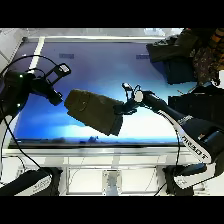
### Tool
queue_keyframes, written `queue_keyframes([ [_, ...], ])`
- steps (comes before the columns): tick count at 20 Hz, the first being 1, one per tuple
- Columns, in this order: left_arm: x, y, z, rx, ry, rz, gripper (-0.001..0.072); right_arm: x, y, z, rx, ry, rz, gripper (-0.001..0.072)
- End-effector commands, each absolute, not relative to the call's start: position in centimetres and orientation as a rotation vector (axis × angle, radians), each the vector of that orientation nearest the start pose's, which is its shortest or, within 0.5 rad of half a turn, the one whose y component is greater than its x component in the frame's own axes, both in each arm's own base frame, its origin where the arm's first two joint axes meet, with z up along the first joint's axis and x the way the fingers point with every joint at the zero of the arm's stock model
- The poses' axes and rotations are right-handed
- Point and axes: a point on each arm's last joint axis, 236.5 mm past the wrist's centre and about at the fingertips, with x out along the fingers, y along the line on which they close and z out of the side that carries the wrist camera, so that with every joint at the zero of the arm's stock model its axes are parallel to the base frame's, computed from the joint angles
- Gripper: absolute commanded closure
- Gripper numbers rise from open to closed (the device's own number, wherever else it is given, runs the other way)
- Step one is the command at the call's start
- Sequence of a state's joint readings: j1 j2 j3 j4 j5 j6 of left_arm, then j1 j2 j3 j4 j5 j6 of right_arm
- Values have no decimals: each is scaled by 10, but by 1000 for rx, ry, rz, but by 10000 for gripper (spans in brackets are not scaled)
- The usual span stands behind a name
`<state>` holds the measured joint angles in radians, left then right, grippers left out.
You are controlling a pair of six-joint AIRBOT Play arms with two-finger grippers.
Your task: Fold the clothes and pants, and hang the long-sleeved shirts on hangers.
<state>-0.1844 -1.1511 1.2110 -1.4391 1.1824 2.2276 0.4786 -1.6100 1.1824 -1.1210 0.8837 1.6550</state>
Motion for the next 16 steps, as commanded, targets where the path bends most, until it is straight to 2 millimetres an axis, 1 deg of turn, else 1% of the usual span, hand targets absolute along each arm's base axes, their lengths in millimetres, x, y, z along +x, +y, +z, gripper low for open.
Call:
queue_keyframes([
  [1, 382, -47, 75, 749, 1044, -461, 239, 360, 284, -92, 277, 1401, 443, 273],
  [3, 382, -53, 75, 726, 1037, -476, 239, 356, 291, -104, 291, 1423, 442, 289],
  [4, 381, -53, 75, 725, 1038, -477, 239, 355, 296, -109, 296, 1425, 444, 370],
  [6, 381, -53, 75, 726, 1038, -476, 239, 358, 305, -111, 290, 1396, 455, 602],
  [7, 381, -53, 75, 725, 1038, -476, 239, 361, 308, -108, 291, 1379, 459, 689],
  [9, 380, -52, 72, 725, 1044, -478, 239, 369, 308, -99, 277, 1361, 468, 689],
  [10, 380, -52, 71, 726, 1047, -479, 239, 376, 304, -93, 256, 1352, 471, 689],
  [11, 379, -52, 70, 726, 1050, -480, 239, 383, 297, -82, 223, 1345, 472, 690],
  [13, 379, -52, 70, 726, 1049, -480, 239, 401, 270, -53, 129, 1324, 452, 691],
  [14, 380, -52, 70, 726, 1044, -478, 239, 411, 250, -35, 80, 1315, 418, 691],
  [15, 381, -53, 71, 726, 1040, -477, 239, 420, 220, -15, 16, 1309, 359, 691],
  [16, 382, -53, 71, 726, 1038, -477, 240, 426, 185, 4, -54, 1308, 287, 691],
])
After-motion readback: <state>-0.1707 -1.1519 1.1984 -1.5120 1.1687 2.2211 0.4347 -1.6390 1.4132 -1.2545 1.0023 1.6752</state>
